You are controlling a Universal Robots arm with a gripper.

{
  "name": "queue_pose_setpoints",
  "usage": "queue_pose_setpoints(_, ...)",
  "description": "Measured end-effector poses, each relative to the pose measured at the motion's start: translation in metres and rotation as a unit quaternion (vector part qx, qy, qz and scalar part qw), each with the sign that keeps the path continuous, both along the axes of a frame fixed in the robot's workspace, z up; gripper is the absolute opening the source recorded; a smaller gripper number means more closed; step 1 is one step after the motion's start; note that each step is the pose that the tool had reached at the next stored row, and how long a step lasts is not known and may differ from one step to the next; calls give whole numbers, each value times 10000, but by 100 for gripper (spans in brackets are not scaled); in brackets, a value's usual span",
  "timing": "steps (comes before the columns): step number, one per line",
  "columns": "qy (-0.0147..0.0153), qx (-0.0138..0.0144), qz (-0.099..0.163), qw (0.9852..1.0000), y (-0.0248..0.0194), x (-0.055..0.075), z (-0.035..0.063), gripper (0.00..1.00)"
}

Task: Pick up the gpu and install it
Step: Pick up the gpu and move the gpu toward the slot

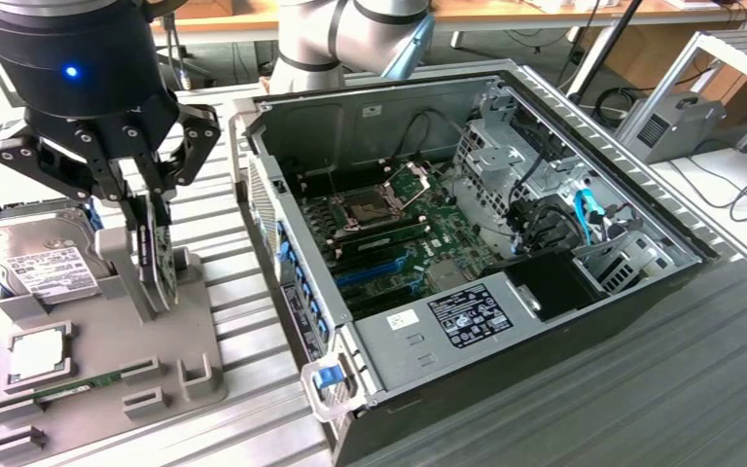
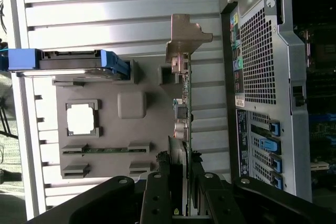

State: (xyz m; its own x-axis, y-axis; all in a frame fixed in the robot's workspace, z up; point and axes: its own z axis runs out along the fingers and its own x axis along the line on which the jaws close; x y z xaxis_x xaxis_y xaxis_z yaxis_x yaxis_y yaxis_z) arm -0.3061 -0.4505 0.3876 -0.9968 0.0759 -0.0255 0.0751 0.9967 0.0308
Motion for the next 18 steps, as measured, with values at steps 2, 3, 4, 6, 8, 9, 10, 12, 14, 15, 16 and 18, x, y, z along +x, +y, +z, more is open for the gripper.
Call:
queue_pose_setpoints(2, 0, 0, 0, 10000, 0, 0, 7, 26)
queue_pose_setpoints(3, 0, 0, 0, 10000, 0, 0, 10, 26)
queue_pose_setpoints(4, -1, 0, 0, 10000, 0, 0, 12, 26)
queue_pose_setpoints(6, -1, 0, 0, 10000, 0, 0, 18, 26)
queue_pose_setpoints(8, 0, 0, 0, 10000, 0, 0, 24, 26)
queue_pose_setpoints(9, 0, 0, 0, 10000, 0, 0, 26, 26)
queue_pose_setpoints(10, 0, 0, 0, 10000, 0, 0, 29, 26)
queue_pose_setpoints(12, 0, 0, 0, 10000, 0, 0, 36, 26)
queue_pose_setpoints(14, -1, 0, 0, 10000, 0, 0, 40, 26)
queue_pose_setpoints(15, -1, 0, 0, 10000, 0, 0, 43, 26)
queue_pose_setpoints(16, 0, 0, 0, 10000, 0, 0, 46, 26)
queue_pose_setpoints(18, 0, 0, 0, 10000, 0, 0, 51, 26)
